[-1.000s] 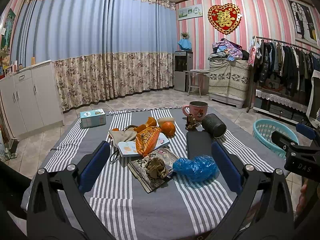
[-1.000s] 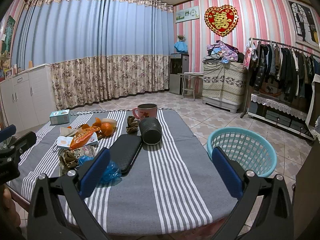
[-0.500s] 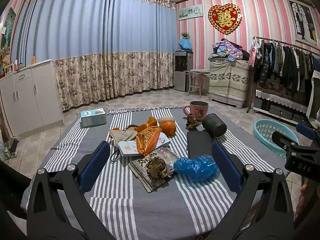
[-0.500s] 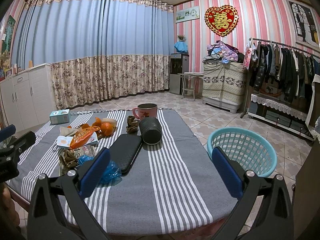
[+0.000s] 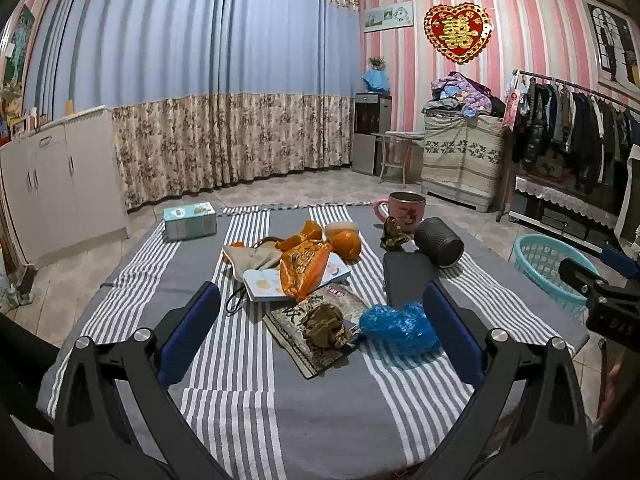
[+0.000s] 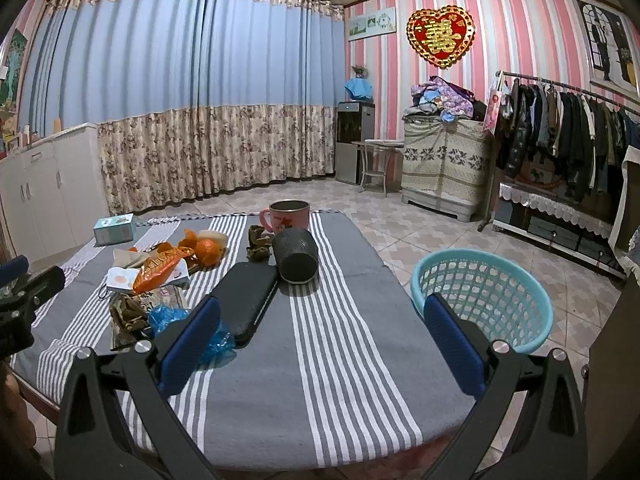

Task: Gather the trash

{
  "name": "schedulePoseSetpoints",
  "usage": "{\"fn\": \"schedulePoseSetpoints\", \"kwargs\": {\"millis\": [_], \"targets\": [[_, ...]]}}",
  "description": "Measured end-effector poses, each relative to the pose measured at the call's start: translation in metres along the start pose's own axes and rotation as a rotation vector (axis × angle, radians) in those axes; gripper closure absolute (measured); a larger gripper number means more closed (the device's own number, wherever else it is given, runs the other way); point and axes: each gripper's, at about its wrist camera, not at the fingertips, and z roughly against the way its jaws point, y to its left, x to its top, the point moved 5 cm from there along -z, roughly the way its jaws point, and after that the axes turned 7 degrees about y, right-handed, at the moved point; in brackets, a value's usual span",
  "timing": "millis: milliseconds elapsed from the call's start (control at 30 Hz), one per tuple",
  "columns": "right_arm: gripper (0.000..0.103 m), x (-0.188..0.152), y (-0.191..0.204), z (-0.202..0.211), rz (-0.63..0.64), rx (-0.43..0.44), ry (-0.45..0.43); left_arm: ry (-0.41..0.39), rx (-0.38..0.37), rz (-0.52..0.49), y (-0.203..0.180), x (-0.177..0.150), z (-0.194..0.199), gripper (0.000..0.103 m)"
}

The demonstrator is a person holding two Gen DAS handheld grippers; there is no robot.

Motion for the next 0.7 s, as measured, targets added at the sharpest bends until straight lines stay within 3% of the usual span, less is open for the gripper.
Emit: {"fn": "schedulePoseSetpoints", "kwargs": {"millis": [400, 700], "targets": [[0.004, -0.009, -0.010, -0.027, -0.003, -0.043, 0.052, 0.053, 0.022, -0.018, 0.010, -0.003, -0.033, 0.005], [0.004, -0.008, -0.012, -0.038, 0.002, -0.057, 0.068, 0.154, 0.024, -0.009, 0.014, -0.014, -0.080, 0.005]]}}
